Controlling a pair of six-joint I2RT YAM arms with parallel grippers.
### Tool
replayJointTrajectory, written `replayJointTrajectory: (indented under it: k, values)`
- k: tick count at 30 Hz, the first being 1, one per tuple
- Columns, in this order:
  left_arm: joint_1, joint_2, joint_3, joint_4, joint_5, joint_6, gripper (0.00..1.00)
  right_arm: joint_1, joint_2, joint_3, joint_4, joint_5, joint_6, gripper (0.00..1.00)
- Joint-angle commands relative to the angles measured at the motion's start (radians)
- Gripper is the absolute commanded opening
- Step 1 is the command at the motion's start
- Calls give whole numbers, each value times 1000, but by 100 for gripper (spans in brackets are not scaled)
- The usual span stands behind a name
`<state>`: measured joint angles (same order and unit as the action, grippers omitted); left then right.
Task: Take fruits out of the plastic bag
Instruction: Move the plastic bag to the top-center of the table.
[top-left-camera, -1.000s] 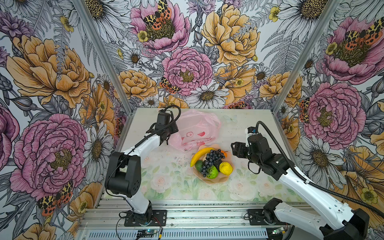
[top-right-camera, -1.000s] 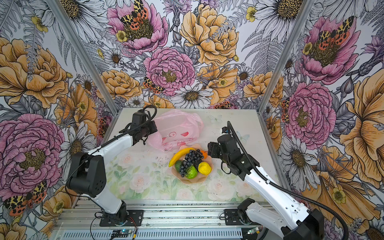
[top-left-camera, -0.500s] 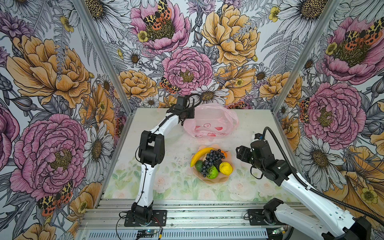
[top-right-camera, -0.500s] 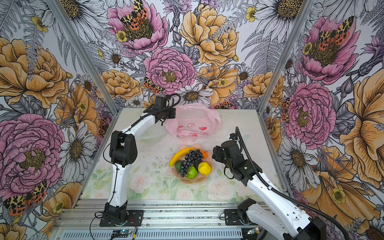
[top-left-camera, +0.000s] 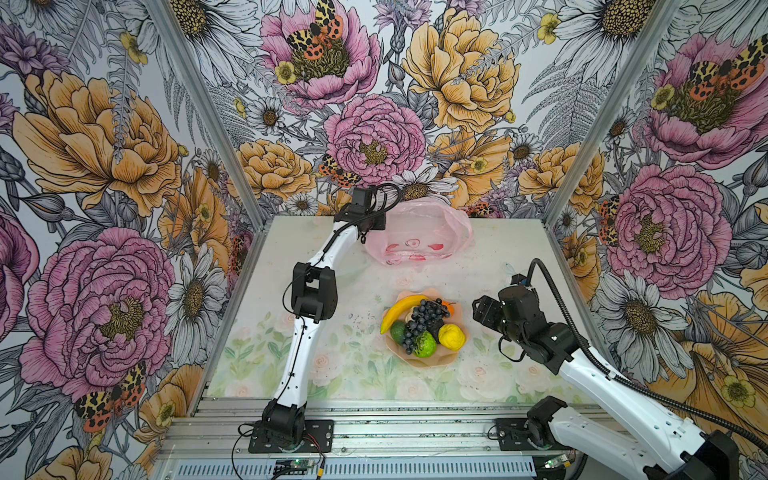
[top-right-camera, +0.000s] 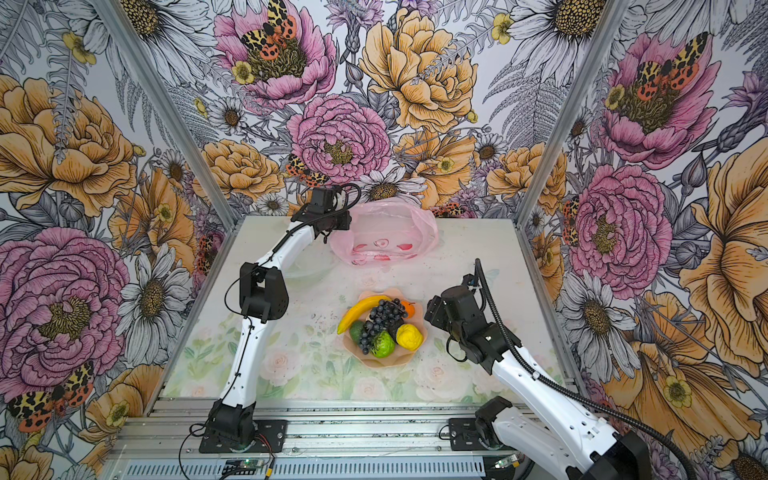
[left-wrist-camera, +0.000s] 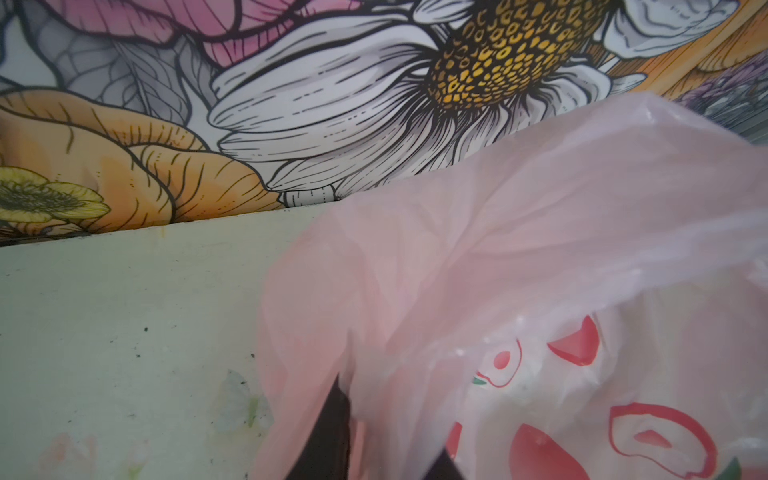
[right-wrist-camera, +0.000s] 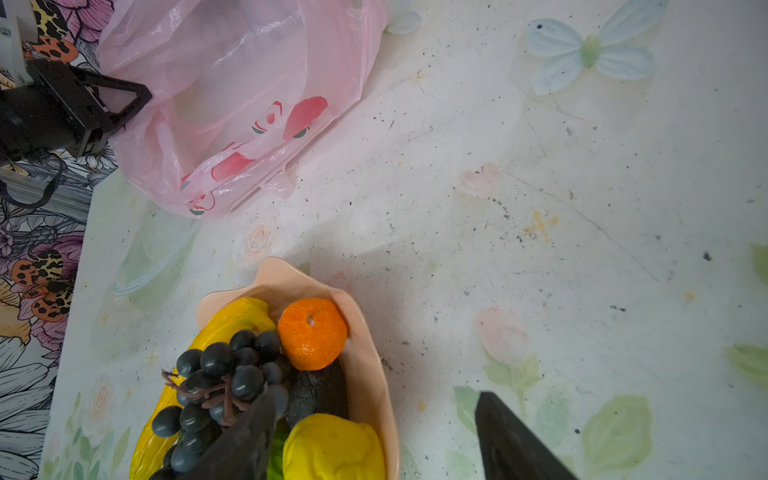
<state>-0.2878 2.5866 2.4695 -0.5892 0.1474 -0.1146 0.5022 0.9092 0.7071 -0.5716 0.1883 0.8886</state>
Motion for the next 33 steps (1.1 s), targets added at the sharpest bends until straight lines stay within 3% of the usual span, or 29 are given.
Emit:
replayJointTrajectory:
  k: [1,4,6,7,12,16,21,26,33]
  values:
    - [-17,-34,5,-6,-19,1,41,-7,-11,-5,16,0,21,79]
    - [-28,-84,-31,-7,-67,-7,61,-7,-16,-5,16,-18,25,81]
    - [-32,-127,-57,-11,-88,-23,69,-7,-23,-9,16,-33,35,97]
    - [-33,-146,-68,-15,-99,-31,72,-7,-25,-14,16,-39,40,99]
    - [-30,-257,-120,-84,-167,-88,87,-7,-57,-51,16,-60,80,100]
    - [-15,-376,-250,-105,-160,-151,90,-1,-78,-85,34,-105,108,97]
    - [-2,-567,-510,-92,-193,-239,94,55,-95,-147,128,-152,120,95]
    - [-7,-740,-793,-9,-180,-311,97,168,-74,-164,148,-65,156,99]
    - [-17,-1017,-1226,217,-187,-415,97,234,-80,-240,258,-28,216,99]
